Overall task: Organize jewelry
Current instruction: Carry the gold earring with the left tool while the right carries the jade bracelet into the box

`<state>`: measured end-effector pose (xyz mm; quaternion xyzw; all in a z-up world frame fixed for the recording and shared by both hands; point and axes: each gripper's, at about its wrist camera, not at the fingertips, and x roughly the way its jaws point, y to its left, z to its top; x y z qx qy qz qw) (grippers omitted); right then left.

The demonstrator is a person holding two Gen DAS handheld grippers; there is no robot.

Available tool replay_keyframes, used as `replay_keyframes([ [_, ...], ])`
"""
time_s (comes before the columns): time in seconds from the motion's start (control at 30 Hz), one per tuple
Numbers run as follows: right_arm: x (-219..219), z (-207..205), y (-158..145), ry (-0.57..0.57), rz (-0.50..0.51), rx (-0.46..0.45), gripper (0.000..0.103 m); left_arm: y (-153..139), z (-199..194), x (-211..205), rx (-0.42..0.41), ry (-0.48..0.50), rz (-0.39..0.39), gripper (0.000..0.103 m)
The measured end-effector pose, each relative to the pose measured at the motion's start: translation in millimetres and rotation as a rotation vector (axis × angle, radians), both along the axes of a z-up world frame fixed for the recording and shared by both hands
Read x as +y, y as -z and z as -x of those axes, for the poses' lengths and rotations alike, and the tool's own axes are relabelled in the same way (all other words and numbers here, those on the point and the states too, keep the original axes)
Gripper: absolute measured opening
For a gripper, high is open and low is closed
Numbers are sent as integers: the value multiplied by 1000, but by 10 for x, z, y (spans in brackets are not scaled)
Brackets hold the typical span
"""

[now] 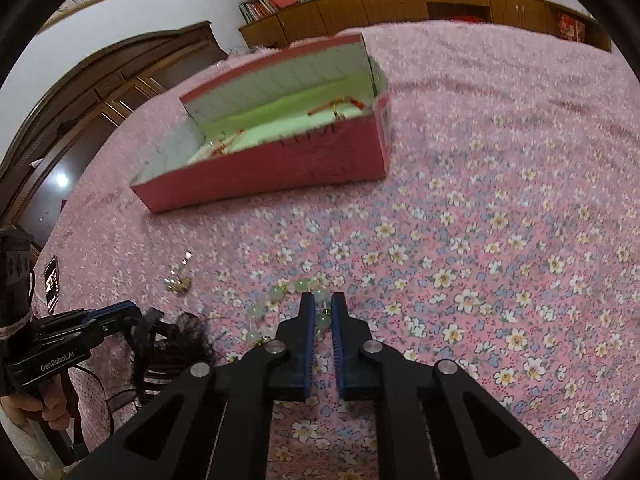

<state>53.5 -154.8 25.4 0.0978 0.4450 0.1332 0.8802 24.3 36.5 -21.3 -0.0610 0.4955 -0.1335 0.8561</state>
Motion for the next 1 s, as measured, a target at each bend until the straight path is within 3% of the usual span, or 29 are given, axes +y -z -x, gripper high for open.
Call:
replay_keyframes([
  [0.27,44,117,-302,-19,29,-127,9,-212,41,-10,-79,-8,23,6],
  [1.0,176,152,-823,-27,62,-343,9,-736,-138,-129,-314,-37,20,6],
])
